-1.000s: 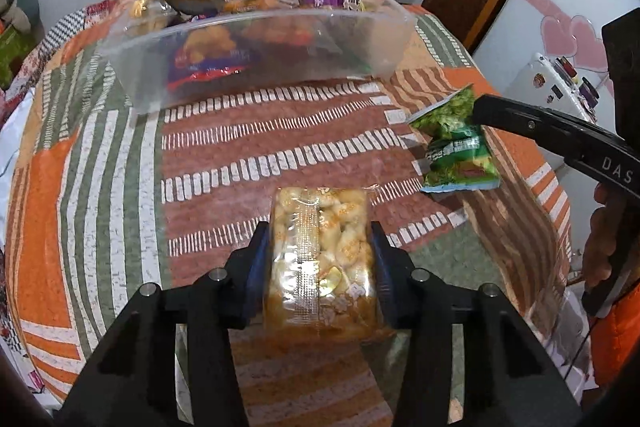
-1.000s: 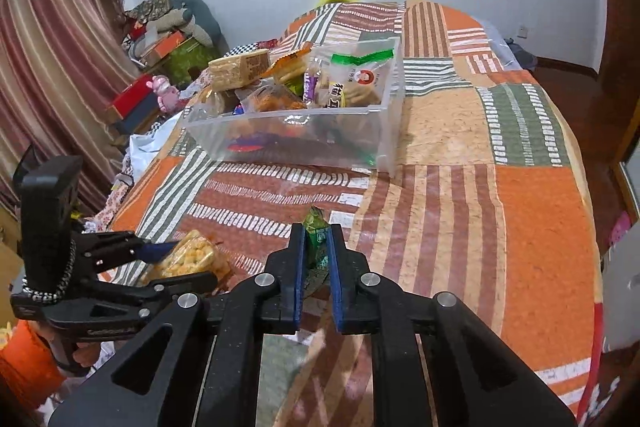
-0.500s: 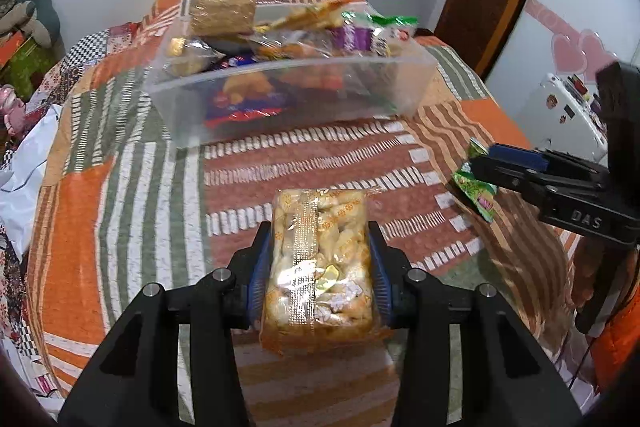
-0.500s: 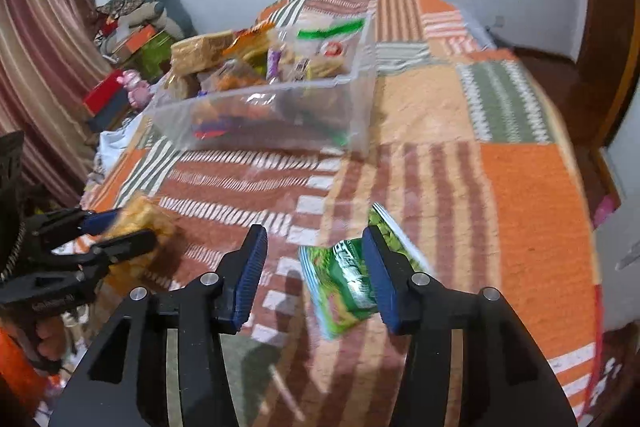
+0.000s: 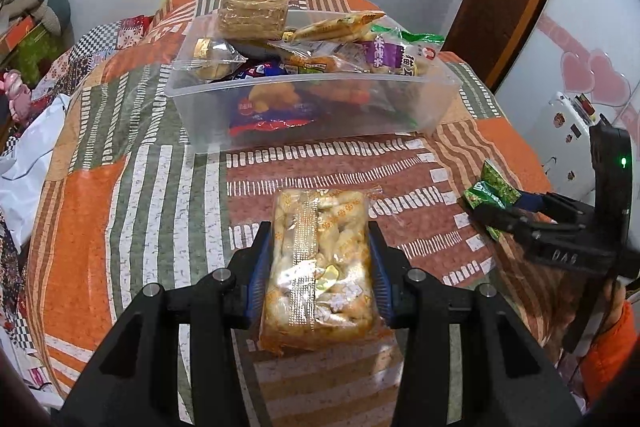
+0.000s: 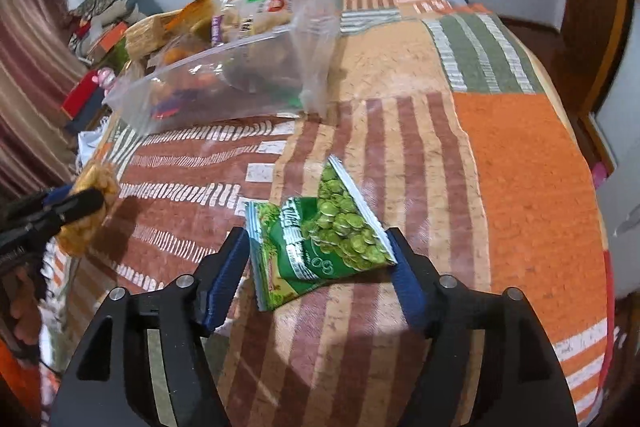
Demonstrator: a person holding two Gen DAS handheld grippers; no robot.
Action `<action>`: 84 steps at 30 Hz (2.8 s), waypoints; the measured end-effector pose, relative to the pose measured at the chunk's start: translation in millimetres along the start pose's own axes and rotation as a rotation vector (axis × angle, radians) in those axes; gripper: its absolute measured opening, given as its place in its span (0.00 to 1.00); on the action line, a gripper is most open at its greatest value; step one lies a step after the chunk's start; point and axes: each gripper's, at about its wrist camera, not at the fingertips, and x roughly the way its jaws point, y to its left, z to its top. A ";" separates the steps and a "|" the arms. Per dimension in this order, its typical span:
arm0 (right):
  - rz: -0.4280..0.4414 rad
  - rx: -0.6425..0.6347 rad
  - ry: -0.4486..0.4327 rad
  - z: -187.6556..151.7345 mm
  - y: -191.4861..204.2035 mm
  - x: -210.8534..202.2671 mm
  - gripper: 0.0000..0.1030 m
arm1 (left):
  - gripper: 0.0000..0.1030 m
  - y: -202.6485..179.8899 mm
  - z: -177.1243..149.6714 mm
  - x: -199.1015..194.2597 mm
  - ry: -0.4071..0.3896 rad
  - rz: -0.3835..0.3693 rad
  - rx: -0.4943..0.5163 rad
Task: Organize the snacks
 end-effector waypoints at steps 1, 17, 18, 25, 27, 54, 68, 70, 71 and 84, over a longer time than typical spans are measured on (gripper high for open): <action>0.000 -0.009 -0.004 0.0 1.9 0.3 0.67 | 0.43 0.3 0.5 0.1 -0.001 0.001 -0.002; 0.095 -0.022 -0.107 25.1 9.0 -16.7 0.35 | 0.43 9.0 55.8 -8.0 -0.112 0.035 -0.012; 0.104 -0.019 -0.122 29.8 9.5 -19.2 0.35 | 0.43 11.1 61.3 -7.0 -0.118 0.036 -0.017; 0.129 -0.032 -0.217 69.8 25.0 -27.9 0.35 | 0.43 21.9 92.9 8.5 -0.124 0.047 -0.036; 0.129 -0.039 -0.232 81.0 28.5 -24.5 0.35 | 0.43 25.4 101.0 15.4 -0.119 0.049 -0.042; 0.099 -0.141 -0.143 111.1 59.4 25.1 0.47 | 0.52 31.8 120.4 42.2 -0.137 0.102 -0.006; 0.089 -0.127 -0.311 119.8 57.2 -44.4 0.52 | 0.53 19.8 122.8 -37.1 -0.295 0.073 -0.015; 0.085 -0.129 -0.335 117.6 59.0 -55.7 0.53 | 0.53 15.1 120.4 -50.8 -0.323 0.078 -0.012; 0.088 -0.126 -0.348 115.0 59.5 -62.0 0.55 | 0.53 13.3 118.6 -57.3 -0.337 0.078 -0.010; 0.041 -0.129 -0.553 80.4 75.2 -143.8 0.84 | 0.86 -24.1 71.0 -160.3 -0.615 0.102 0.016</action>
